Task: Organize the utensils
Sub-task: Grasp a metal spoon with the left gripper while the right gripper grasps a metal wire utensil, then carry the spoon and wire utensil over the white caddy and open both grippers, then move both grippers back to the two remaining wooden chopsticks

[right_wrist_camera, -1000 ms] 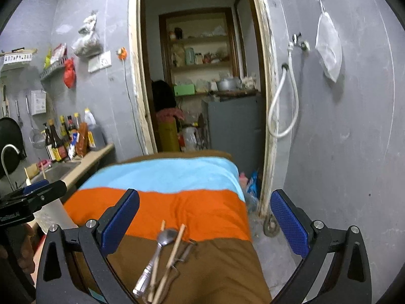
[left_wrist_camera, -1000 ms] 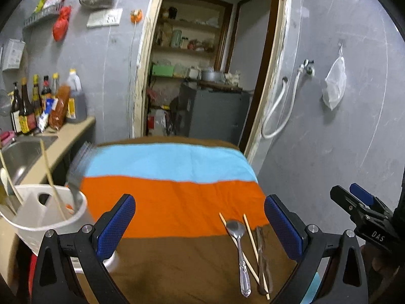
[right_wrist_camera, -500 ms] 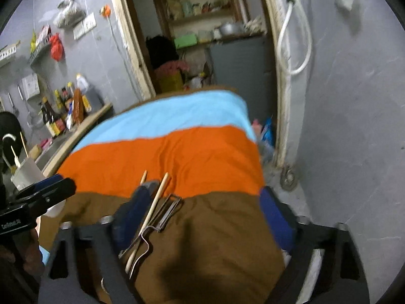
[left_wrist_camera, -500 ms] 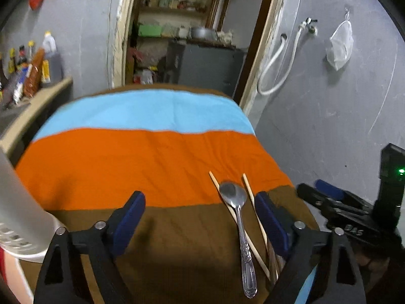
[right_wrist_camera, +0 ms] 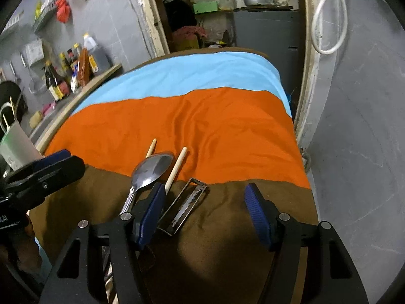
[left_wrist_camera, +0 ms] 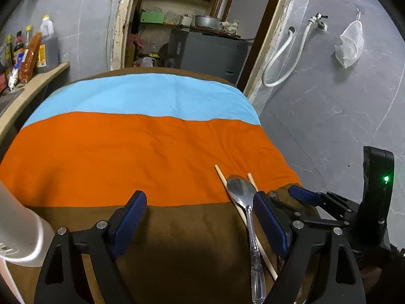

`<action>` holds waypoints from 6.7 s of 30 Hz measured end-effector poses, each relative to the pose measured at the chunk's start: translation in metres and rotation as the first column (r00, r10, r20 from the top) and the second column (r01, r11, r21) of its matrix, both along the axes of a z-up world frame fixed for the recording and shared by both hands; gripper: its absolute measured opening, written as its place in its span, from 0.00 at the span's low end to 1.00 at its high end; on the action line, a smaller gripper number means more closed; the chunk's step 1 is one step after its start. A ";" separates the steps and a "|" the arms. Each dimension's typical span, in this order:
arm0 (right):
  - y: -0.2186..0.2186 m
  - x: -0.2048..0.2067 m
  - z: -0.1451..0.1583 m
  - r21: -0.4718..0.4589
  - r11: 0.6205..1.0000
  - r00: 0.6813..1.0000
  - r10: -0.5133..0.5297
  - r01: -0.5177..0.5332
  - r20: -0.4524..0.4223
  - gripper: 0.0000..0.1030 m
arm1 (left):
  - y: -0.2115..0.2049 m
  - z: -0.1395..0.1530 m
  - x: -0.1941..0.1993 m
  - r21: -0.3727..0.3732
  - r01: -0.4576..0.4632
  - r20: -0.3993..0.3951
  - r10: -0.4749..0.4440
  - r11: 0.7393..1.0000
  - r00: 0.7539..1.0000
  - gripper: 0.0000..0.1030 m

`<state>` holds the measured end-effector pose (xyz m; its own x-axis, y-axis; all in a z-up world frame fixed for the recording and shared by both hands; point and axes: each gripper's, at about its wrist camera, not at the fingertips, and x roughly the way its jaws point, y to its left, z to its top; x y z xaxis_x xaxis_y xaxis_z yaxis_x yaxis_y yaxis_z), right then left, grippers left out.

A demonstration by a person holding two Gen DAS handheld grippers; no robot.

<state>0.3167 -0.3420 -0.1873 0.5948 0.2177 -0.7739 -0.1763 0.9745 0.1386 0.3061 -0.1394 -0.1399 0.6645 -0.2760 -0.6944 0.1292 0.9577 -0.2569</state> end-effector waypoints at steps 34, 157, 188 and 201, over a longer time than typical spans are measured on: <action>-0.017 -0.014 0.007 0.107 0.992 0.997 0.073 -0.069 -0.039 0.34 | -0.016 -0.020 0.027 -0.043 0.132 -0.194 -0.137 0.990 0.971 0.07; 0.268 -0.057 0.153 0.323 0.907 0.838 0.055 -0.269 0.544 0.30 | 0.292 0.095 -0.096 -0.088 -0.257 0.330 0.272 0.962 0.904 0.10; 0.097 -0.114 0.230 0.159 0.987 0.815 -0.111 0.023 0.569 0.91 | 0.155 0.168 -0.102 0.004 -0.200 0.435 0.178 0.980 0.883 0.99; 0.019 -0.104 0.201 0.118 0.989 0.859 -0.135 0.087 0.494 0.91 | 0.077 0.140 -0.091 0.037 -0.129 0.370 0.107 0.991 0.923 0.99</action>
<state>0.2125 -0.3228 0.0134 0.9202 0.1803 -0.3474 -0.1363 0.9796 0.1474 0.2147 -0.0622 -0.0002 0.9008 -0.1458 -0.4091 0.0887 0.9839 -0.1553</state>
